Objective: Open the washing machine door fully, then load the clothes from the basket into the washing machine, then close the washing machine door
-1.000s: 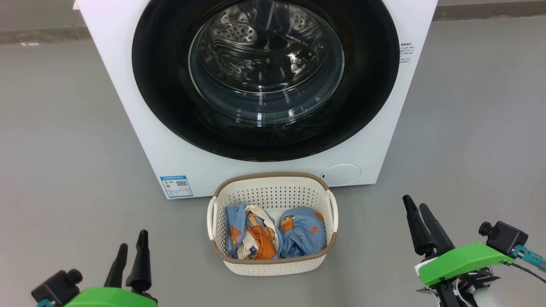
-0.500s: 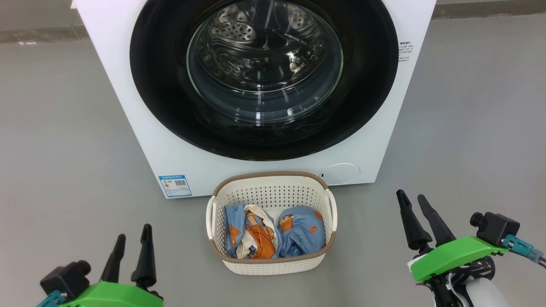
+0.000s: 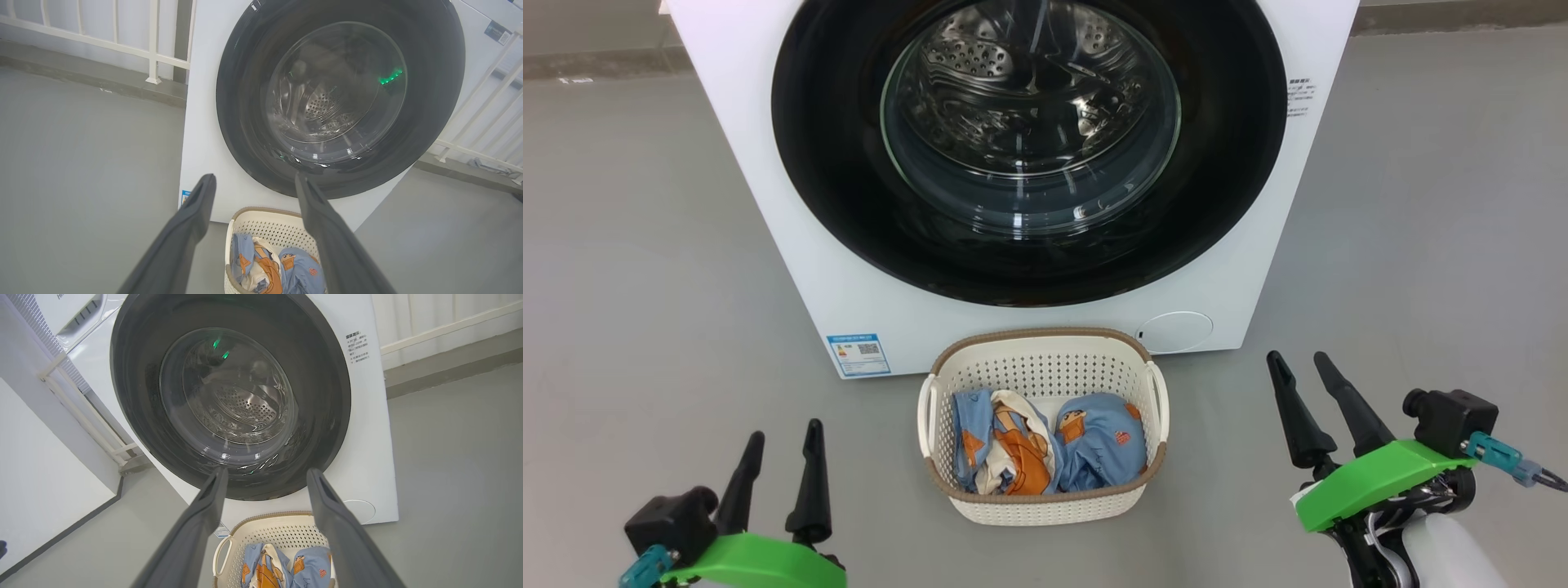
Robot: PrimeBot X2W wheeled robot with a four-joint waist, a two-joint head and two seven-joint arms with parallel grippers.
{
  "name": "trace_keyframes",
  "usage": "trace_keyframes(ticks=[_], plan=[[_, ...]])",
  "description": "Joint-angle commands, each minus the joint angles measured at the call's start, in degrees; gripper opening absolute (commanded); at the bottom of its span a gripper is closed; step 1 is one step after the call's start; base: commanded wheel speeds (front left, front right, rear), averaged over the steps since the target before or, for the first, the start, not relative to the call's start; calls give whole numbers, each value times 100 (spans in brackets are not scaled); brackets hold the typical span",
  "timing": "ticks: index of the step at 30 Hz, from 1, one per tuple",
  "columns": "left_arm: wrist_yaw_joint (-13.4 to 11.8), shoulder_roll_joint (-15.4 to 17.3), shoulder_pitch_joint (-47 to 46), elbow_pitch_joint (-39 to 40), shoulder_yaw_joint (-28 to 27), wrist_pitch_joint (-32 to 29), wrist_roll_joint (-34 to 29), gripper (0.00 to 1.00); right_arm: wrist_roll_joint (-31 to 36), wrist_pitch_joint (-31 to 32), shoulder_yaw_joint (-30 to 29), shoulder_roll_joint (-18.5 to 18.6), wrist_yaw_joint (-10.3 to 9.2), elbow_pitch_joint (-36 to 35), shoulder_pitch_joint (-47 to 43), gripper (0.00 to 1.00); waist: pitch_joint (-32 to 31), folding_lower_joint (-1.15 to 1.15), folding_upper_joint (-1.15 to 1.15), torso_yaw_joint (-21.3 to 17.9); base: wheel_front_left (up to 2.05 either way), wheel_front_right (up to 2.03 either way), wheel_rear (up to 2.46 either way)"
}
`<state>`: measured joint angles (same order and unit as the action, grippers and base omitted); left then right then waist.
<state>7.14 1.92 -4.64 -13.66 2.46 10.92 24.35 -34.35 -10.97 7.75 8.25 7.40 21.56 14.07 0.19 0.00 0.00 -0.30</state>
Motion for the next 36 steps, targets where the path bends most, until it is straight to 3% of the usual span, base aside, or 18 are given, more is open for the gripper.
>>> trace_keyframes(ticks=[1,10,21,36], plan=[[-50,99,-269,120,-129,89,-223,100,206,-89,153,69,8,-113,269,100,-1,0,0,1,0,0,0],[-155,133,-326,43,-133,225,-874,100,909,-223,113,99,8,51,392,100,1,0,0,0,0,0,0],[-529,138,-349,-27,-185,408,-1662,100,1922,-403,-133,-18,9,274,514,100,7,0,0,-16,0,0,0],[-690,129,-321,-166,-258,408,-1541,100,2122,-403,-360,-160,9,344,463,100,-53,0,0,4,0,0,0]])
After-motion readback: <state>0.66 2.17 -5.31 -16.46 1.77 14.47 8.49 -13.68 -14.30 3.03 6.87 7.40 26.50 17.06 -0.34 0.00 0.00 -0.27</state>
